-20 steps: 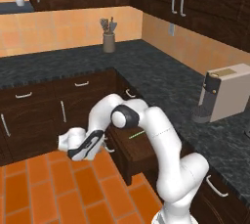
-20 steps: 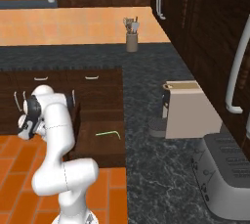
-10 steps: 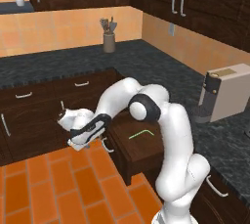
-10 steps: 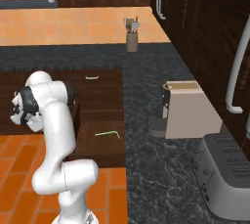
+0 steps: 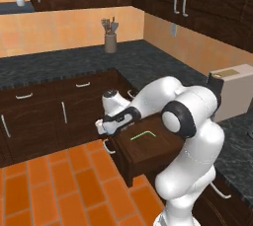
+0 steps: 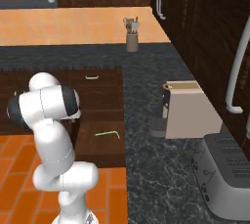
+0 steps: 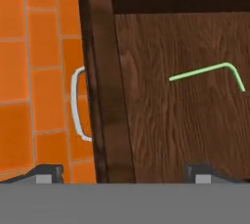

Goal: Take a straw from the drawer in front and place it inside the glass cup on the dining counter.

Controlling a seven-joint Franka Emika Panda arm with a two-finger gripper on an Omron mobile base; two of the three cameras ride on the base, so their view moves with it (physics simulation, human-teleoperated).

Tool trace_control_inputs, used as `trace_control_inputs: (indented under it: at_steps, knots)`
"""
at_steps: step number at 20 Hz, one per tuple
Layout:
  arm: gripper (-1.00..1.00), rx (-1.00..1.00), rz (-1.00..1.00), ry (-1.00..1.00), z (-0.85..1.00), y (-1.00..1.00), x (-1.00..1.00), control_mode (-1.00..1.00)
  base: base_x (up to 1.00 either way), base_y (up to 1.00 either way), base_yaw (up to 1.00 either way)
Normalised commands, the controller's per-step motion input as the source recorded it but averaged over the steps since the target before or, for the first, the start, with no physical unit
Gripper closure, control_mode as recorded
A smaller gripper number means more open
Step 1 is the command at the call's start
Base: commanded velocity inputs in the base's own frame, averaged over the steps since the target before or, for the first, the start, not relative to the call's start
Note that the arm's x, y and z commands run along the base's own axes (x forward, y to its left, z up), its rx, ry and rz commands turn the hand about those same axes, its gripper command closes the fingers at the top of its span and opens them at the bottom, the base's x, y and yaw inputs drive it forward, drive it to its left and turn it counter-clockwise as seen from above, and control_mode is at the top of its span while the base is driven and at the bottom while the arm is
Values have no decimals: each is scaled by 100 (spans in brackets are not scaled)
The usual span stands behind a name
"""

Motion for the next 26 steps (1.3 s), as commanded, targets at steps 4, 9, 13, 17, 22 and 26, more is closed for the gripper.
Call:
trace_control_inputs:
  at_steps: [4, 9, 13, 17, 22, 26]
  knots:
    - [-100, 32, 3, 1, -11, -64, 52, -100, 0, 0, 0]
    - [-100, 31, 4, 4, -38, -28, 56, -100, 0, 0, 0]
    - [-100, 22, 8, 3, -53, -1, 41, -100, 0, 0, 0]
    - [-100, 15, 9, 3, -70, 6, 30, -100, 0, 0, 0]
    - [-100, 9, 8, 7, -56, 54, 20, -100, 0, 0, 0]
    - [-100, 7, 8, 13, -24, 91, 13, -100, 0, 0, 0]
